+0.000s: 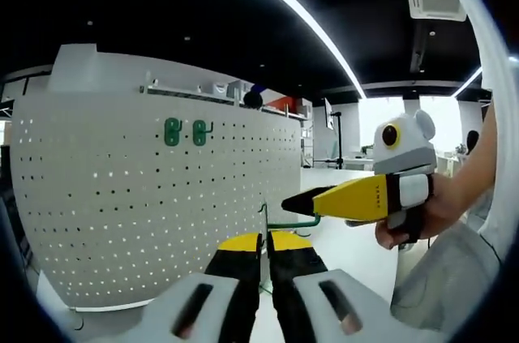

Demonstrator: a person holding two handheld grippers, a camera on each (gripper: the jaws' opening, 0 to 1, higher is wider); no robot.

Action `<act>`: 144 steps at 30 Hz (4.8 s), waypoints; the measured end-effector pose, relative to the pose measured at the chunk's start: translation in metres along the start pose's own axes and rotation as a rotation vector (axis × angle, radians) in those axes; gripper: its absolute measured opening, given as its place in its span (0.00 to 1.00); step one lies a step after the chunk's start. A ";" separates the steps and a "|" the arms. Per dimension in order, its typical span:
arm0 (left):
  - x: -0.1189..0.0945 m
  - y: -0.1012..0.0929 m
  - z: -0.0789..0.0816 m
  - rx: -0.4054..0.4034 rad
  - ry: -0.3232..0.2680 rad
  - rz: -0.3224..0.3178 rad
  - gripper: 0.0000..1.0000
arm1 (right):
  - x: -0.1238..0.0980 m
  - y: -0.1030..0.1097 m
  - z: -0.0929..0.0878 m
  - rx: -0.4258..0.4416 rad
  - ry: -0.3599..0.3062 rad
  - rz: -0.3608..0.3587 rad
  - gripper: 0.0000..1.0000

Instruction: Insert the hook assembly into the mounting plate slot until the hook locks in place.

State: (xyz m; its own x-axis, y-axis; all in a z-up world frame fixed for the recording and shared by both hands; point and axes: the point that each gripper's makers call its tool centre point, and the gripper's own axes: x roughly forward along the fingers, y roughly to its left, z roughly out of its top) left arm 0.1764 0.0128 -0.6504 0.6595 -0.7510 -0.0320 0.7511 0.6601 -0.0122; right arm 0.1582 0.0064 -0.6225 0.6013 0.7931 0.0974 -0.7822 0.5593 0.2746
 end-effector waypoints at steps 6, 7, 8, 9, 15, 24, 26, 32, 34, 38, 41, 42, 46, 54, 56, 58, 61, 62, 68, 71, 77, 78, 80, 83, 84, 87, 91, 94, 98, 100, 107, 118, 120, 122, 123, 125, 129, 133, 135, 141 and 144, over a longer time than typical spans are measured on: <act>-0.001 0.000 0.003 -0.008 -0.010 0.006 0.02 | 0.004 -0.004 -0.001 0.010 0.003 -0.010 0.18; -0.001 0.000 0.003 -0.007 -0.011 0.008 0.02 | 0.005 -0.004 -0.002 0.007 0.007 -0.010 0.17; -0.001 0.000 0.004 -0.008 -0.013 0.008 0.02 | 0.005 -0.003 -0.002 0.005 0.008 -0.009 0.17; -0.001 0.000 0.004 -0.010 -0.015 0.010 0.02 | 0.005 -0.003 -0.002 0.008 0.008 -0.008 0.16; 0.000 -0.001 0.006 -0.006 -0.025 0.014 0.02 | 0.009 -0.001 -0.006 0.012 0.028 -0.011 0.12; -0.001 -0.002 0.005 0.000 -0.019 0.016 0.02 | 0.012 -0.007 -0.011 0.037 0.045 -0.042 0.07; -0.002 -0.001 0.005 0.004 -0.017 0.017 0.02 | 0.012 -0.007 -0.011 0.043 0.046 -0.045 0.07; -0.003 -0.002 0.004 0.010 -0.012 0.018 0.01 | 0.014 -0.008 -0.012 0.000 0.062 -0.063 0.03; -0.004 -0.002 0.004 0.007 -0.013 0.019 0.01 | 0.014 -0.008 -0.012 0.003 0.060 -0.068 0.03; -0.004 -0.002 0.003 0.007 -0.002 0.021 0.01 | 0.013 -0.009 -0.013 0.009 0.065 -0.089 0.02; -0.004 -0.004 0.003 0.008 -0.003 0.019 0.01 | 0.012 -0.008 -0.012 -0.019 0.073 -0.089 0.01; -0.004 -0.004 0.003 0.009 -0.005 0.018 0.01 | 0.012 -0.008 -0.011 -0.009 0.074 -0.091 0.01; -0.004 -0.005 0.003 0.013 0.001 0.017 0.01 | 0.011 -0.009 -0.012 0.013 0.082 -0.102 0.00; -0.003 -0.006 0.005 0.009 -0.022 0.012 0.03 | 0.010 -0.008 -0.010 0.054 0.099 -0.103 0.00; -0.004 -0.006 0.006 -0.002 -0.030 0.009 0.03 | 0.009 -0.007 -0.009 0.063 0.097 -0.100 0.00; -0.004 -0.007 0.006 0.008 -0.027 0.006 0.03 | 0.008 -0.008 -0.009 0.067 0.098 -0.095 0.00; -0.003 -0.008 0.006 0.015 -0.024 0.001 0.04 | 0.008 -0.007 -0.009 0.067 0.100 -0.097 0.00; -0.002 -0.007 0.006 0.012 -0.022 0.001 0.04 | 0.007 -0.007 -0.009 0.072 0.098 -0.098 0.00; -0.001 -0.012 -0.001 0.016 0.010 -0.020 0.16 | 0.008 -0.004 -0.009 0.078 0.100 -0.083 0.00; 0.000 -0.015 -0.002 -0.008 0.016 -0.031 0.29 | 0.009 -0.002 -0.010 0.081 0.102 -0.076 0.00; 0.003 -0.018 -0.013 -0.022 0.061 -0.045 0.52 | 0.009 0.000 -0.011 0.085 0.101 -0.067 0.00; 0.003 -0.017 -0.015 -0.037 0.065 -0.041 0.58 | 0.009 0.000 -0.011 0.084 0.100 -0.069 0.00; 0.003 -0.015 -0.017 -0.046 0.068 -0.031 0.66 | 0.009 0.001 -0.011 0.087 0.101 -0.067 0.00; 0.004 -0.014 -0.019 -0.053 0.074 -0.022 0.80 | 0.009 0.001 -0.013 0.095 0.101 -0.064 0.00; 0.004 -0.013 -0.020 -0.051 0.079 -0.020 0.83 | 0.009 0.001 -0.013 0.095 0.100 -0.064 0.00; 0.005 -0.013 -0.020 -0.070 0.081 -0.017 0.92 | 0.010 0.002 -0.013 0.114 0.099 -0.060 0.00; 0.006 -0.011 -0.019 -0.050 0.082 -0.012 0.91 | 0.011 0.003 -0.014 0.116 0.102 -0.058 0.00; 0.006 -0.011 -0.023 -0.040 0.101 -0.010 0.89 | 0.010 0.002 -0.013 0.110 0.102 -0.061 0.00; 0.005 -0.012 -0.027 -0.035 0.116 -0.012 0.88 | 0.008 -0.002 -0.010 0.096 0.100 -0.071 0.00; 0.003 -0.012 -0.030 -0.039 0.127 -0.014 0.88 | 0.007 -0.006 -0.005 0.077 0.100 -0.082 0.00; -0.002 -0.011 -0.044 -0.047 0.165 -0.012 0.88 | 0.004 -0.021 0.008 0.038 0.094 -0.108 0.00; -0.016 -0.009 -0.070 -0.079 0.227 -0.012 0.88 | -0.004 -0.048 0.030 -0.011 0.080 -0.171 0.00; -0.018 -0.009 -0.072 -0.081 0.230 -0.011 0.88 | -0.005 -0.053 0.036 -0.019 0.075 -0.182 0.00; -0.021 -0.011 -0.077 -0.088 0.244 -0.018 0.87 | -0.006 -0.059 0.039 -0.043 0.080 -0.195 0.00; -0.022 -0.011 -0.079 -0.085 0.249 -0.019 0.87 | -0.006 -0.061 0.041 -0.043 0.077 -0.197 0.00; -0.024 -0.013 -0.082 -0.093 0.258 -0.023 0.87 | -0.007 -0.065 0.046 -0.051 0.072 -0.207 0.00; -0.029 -0.012 -0.090 -0.114 0.276 -0.024 0.87 | -0.010 -0.077 0.054 -0.053 0.053 -0.238 0.00; -0.034 -0.014 -0.095 -0.123 0.293 -0.028 0.86 | -0.010 -0.087 0.061 -0.076 0.051 -0.266 0.00; -0.036 -0.014 -0.098 -0.125 0.302 -0.030 0.85 | -0.010 -0.092 0.065 -0.085 0.047 -0.282 0.00; -0.041 -0.014 -0.103 -0.132 0.319 -0.028 0.84 | -0.010 -0.108 0.076 -0.095 0.035 -0.323 0.00; -0.043 -0.013 -0.105 -0.133 0.319 -0.024 0.84 | -0.007 -0.117 0.083 -0.115 0.035 -0.348 0.00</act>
State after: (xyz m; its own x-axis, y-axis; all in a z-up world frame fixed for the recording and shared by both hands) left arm 0.1352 0.0382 -0.7535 0.5832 -0.7373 -0.3411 0.7419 0.6544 -0.1462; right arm 0.2589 -0.0848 -0.5760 0.8302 0.5573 -0.0158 -0.5464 0.8189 0.1756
